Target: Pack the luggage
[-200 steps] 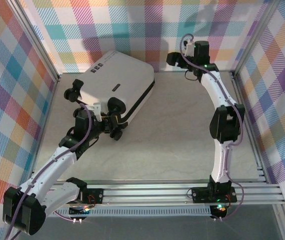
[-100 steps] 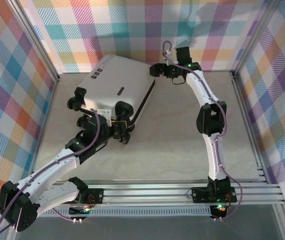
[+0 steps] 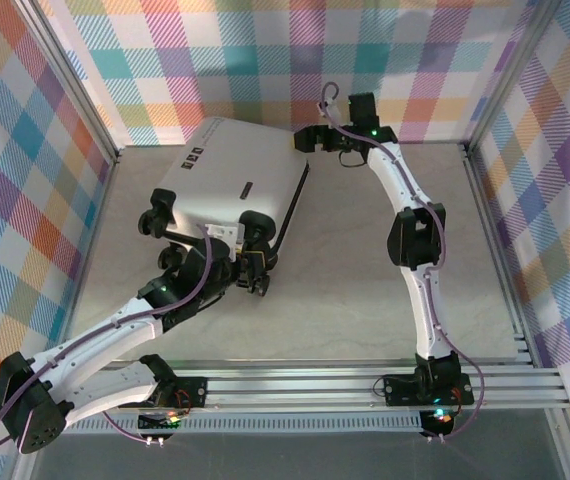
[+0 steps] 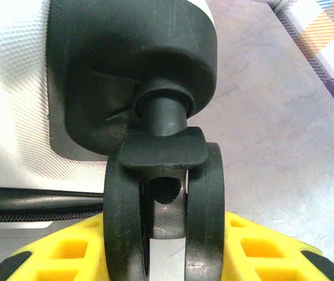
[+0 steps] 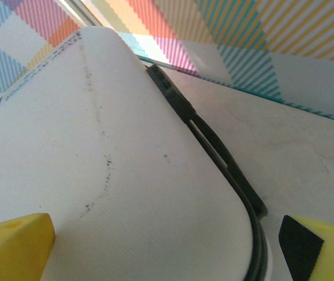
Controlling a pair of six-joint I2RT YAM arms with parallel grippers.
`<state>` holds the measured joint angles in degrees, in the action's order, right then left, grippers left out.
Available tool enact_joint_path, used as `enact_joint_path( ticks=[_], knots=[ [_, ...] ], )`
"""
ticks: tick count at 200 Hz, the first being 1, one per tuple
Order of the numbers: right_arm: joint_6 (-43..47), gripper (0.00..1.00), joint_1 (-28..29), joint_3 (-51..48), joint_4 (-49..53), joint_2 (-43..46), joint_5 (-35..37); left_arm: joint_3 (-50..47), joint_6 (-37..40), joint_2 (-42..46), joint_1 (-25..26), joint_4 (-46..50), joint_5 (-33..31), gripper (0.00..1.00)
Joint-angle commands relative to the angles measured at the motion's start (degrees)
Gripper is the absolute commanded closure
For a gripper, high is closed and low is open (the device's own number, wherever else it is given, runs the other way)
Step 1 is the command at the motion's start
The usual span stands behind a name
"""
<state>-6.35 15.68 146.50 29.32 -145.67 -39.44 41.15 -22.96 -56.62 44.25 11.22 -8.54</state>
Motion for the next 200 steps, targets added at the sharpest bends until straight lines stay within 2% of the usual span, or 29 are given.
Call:
enact_joint_path(
  ticks=[1, 46, 63, 72, 81, 86, 100, 104, 111, 149, 168, 200],
  knots=[
    [3.52, 0.01, 1.76, 1.62, -0.77, -1.49, -6.95, -0.30, 1.30, -1.62, 2.99, 9.04, 5.79, 1.00],
    [6.08, 0.01, 2.52, 2.47, 0.74, -2.30, -15.96, 0.34, 2.05, -1.47, 3.28, 10.18, 4.35, 1.00],
    [7.56, 0.01, 2.60, 2.56, 3.15, -2.02, -18.82, 0.63, 1.80, -1.54, 3.31, 11.81, 1.15, 1.00],
    [8.66, 0.00, 2.51, 2.52, 5.09, -1.58, -19.93, 1.07, 1.31, -1.61, 3.30, 13.29, -1.34, 0.89],
    [10.08, 0.03, 2.57, 2.19, 7.21, -1.02, -20.90, 1.68, 0.55, -1.57, 3.22, 15.12, -4.38, 0.65],
    [10.94, 0.05, 2.59, 1.65, 8.20, -0.52, -21.30, 2.02, 0.14, -1.65, 3.21, 16.07, -5.92, 0.55],
    [11.45, 0.06, 2.55, -1.32, 8.69, 1.53, -20.57, 2.87, -0.86, -1.57, 3.22, 18.32, -9.11, 0.43],
    [11.45, 0.07, 2.59, -2.91, 8.24, 2.31, -20.48, 3.12, -1.10, -1.59, 3.21, 18.82, -9.74, 0.31],
    [11.47, 0.08, 2.61, -5.17, 7.35, 3.63, -19.74, 3.55, -1.42, -1.48, 3.21, 19.45, -10.55, 0.23],
    [13.25, 0.12, 3.01, -19.36, 0.34, 12.21, -19.18, 7.37, -2.51, -1.73, 3.13, 23.97, -17.91, 0.15],
    [12.55, 0.13, 3.59, -27.81, -4.98, 17.38, -18.83, 7.98, -2.14, -1.53, 2.82, 23.97, -18.98, 0.00],
    [9.62, 0.14, 5.60, -45.33, -16.52, 27.94, -15.55, 7.29, 0.03, -1.41, 1.85, 21.58, -19.60, 0.00]
  ],
)
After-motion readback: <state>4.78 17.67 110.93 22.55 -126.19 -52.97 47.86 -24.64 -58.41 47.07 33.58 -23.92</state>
